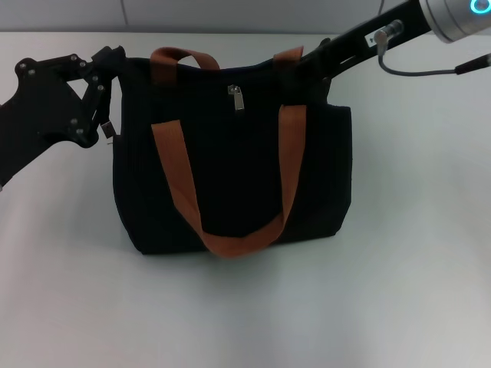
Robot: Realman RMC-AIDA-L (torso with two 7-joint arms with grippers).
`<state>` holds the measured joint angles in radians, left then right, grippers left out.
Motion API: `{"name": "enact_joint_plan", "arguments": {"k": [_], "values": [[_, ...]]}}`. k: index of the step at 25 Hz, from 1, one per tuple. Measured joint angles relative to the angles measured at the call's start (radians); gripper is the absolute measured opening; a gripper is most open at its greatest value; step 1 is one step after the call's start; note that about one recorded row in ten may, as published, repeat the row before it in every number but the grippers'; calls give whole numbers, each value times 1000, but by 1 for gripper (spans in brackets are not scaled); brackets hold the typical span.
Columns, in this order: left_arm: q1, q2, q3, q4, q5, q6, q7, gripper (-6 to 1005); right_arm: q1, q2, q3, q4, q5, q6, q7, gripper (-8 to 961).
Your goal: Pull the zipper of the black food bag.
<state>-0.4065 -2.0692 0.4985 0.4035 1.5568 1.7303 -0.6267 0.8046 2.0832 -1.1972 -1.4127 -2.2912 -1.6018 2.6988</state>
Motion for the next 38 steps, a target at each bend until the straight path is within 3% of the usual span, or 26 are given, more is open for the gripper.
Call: {"name": "enact_joint_plan", "arguments": {"k": [8,19,38], "values": [[-3,0,2,0,0,5,0,22,36,-2,6,124,82,39,-29,19],[-7,0,0,0,0,6,0,23,98,-3,-1,270,73,79,-35,328],[-25,-1,0,-3,0,7,-2,23,139,1,-15,379,146,155,-43,303]]}}
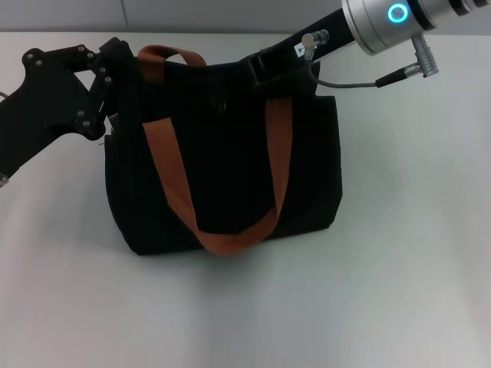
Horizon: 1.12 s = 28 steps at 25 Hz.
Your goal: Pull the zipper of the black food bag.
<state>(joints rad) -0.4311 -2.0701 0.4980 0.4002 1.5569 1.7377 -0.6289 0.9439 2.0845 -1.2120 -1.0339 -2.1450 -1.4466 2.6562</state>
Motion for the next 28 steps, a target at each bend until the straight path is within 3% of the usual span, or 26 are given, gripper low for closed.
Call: {"name": "enact_joint_plan", "arguments": {"k": [11,17,28], "values": [[6,1,1,0,0,8,0,23,3,1,-61,-1,-7,43,12,164],[12,1,1,-1,0,22,0,23,-10,2,-110,-89,-60,54,64,-3],[17,1,0,-1,-2,32,1,23,-33,-1,-113,-145,-54,25,97,34]]}}
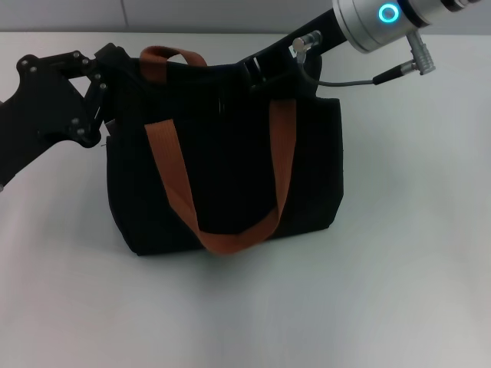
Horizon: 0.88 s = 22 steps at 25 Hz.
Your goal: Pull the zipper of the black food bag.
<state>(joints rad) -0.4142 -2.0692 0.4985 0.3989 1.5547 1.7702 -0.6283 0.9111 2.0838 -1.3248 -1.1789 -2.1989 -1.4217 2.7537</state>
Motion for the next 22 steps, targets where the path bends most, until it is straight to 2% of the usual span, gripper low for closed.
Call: {"name": "enact_joint_plan", "arguments": {"k": [7,13,18,22], "values": [[0,0,0,-1,-32,1,1,23,-15,-1,10,7,14,2,1,116],[-1,3,0,-6,-55,24,-19,23,-19,0,25,9,18,5,5,321],[-3,4,0,-2,-56,36,-37,23,-23,2,20,10,27,23,7,412],[-6,3,9,-6,-55,57,-42,23,-20,3,-1,33,52,61,7,407]]}}
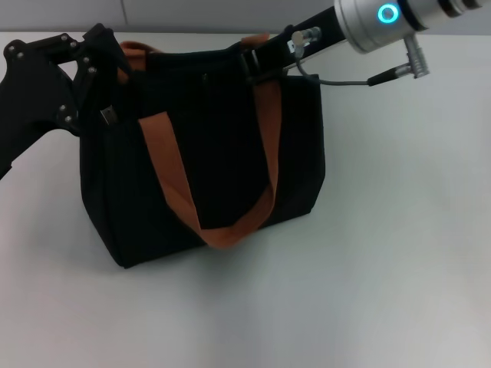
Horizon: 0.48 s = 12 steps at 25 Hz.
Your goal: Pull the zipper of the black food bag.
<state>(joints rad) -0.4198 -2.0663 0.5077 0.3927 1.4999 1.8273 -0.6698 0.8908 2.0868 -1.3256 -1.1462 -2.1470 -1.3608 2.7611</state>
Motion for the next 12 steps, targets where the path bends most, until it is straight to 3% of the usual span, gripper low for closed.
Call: {"name": "enact_joint_plan", "arguments": {"k": [10,12], "values": [[7,-1,1,-2,2,9,0,22,21,0,-91,29,26,85,-8,393],[14,-2,2,-2,3,17,0,22,21,0,-105,21,24,90,-11,339]]}}
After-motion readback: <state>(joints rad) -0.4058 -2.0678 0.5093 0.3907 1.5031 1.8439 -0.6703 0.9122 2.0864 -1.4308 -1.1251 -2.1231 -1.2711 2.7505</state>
